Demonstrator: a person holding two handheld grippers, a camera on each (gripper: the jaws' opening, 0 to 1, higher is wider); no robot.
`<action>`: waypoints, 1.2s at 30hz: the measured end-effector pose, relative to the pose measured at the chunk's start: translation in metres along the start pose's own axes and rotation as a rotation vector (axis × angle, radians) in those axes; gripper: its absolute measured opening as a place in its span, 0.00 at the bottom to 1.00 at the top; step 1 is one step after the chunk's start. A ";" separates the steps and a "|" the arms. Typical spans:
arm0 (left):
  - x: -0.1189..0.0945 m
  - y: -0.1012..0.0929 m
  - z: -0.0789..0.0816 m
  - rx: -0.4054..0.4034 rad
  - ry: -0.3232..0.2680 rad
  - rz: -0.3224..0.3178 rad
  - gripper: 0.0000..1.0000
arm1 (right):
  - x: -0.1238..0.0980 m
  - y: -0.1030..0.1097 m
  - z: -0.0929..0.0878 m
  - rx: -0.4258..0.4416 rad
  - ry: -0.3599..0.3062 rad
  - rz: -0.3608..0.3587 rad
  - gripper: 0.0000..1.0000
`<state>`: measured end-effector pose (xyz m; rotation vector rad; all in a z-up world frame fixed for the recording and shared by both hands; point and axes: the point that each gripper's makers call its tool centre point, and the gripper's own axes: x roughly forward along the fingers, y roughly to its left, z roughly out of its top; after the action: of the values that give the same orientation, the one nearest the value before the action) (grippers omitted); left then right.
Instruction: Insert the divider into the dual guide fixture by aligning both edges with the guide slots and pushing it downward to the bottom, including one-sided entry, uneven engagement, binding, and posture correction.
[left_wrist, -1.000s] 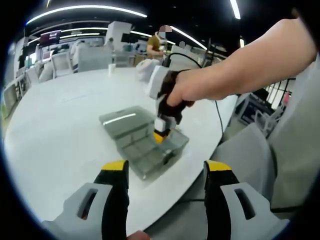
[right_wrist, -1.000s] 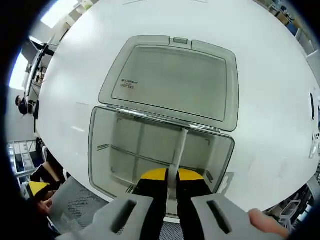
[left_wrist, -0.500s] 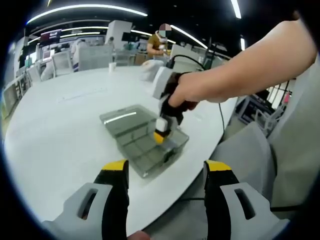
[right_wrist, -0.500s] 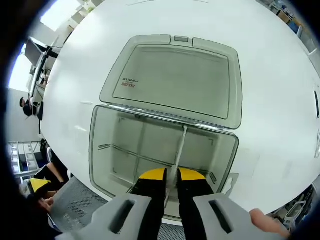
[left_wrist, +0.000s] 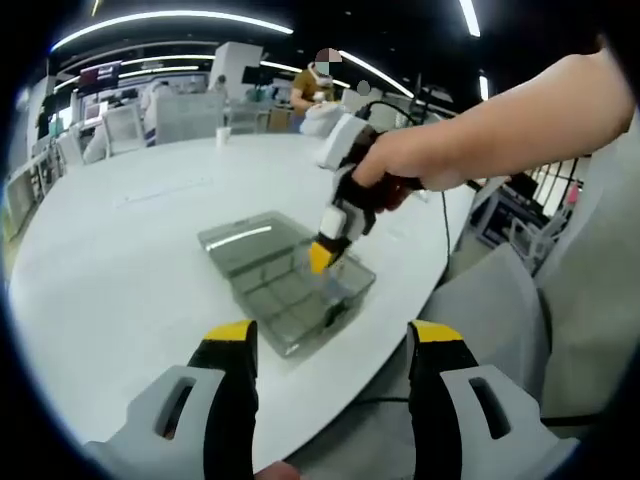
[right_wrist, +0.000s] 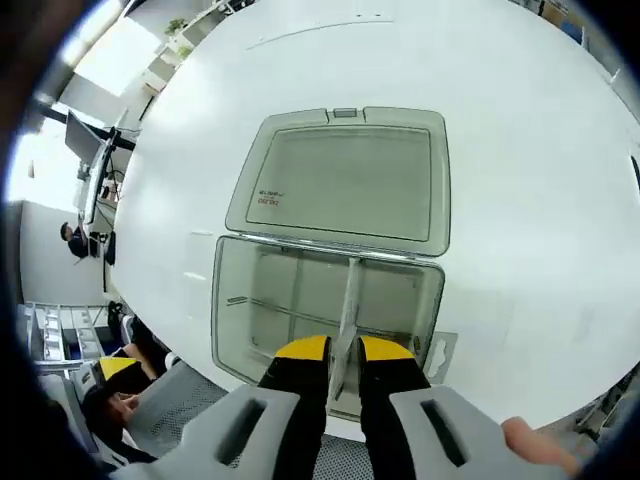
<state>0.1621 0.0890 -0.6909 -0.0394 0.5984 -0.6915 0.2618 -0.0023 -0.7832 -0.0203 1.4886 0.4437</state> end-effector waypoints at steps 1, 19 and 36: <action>0.000 0.000 0.000 0.000 -0.001 0.000 0.59 | 0.000 0.001 0.000 0.005 -0.003 0.006 0.04; -0.005 -0.005 -0.001 0.008 -0.004 0.009 0.59 | 0.003 0.009 -0.005 -0.081 -0.025 -0.054 0.00; -0.009 0.001 0.002 0.002 -0.007 0.053 0.59 | -0.005 0.010 -0.007 -0.198 -0.095 -0.014 0.04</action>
<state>0.1584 0.0953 -0.6848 -0.0240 0.5900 -0.6408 0.2522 0.0033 -0.7767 -0.1635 1.3458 0.5718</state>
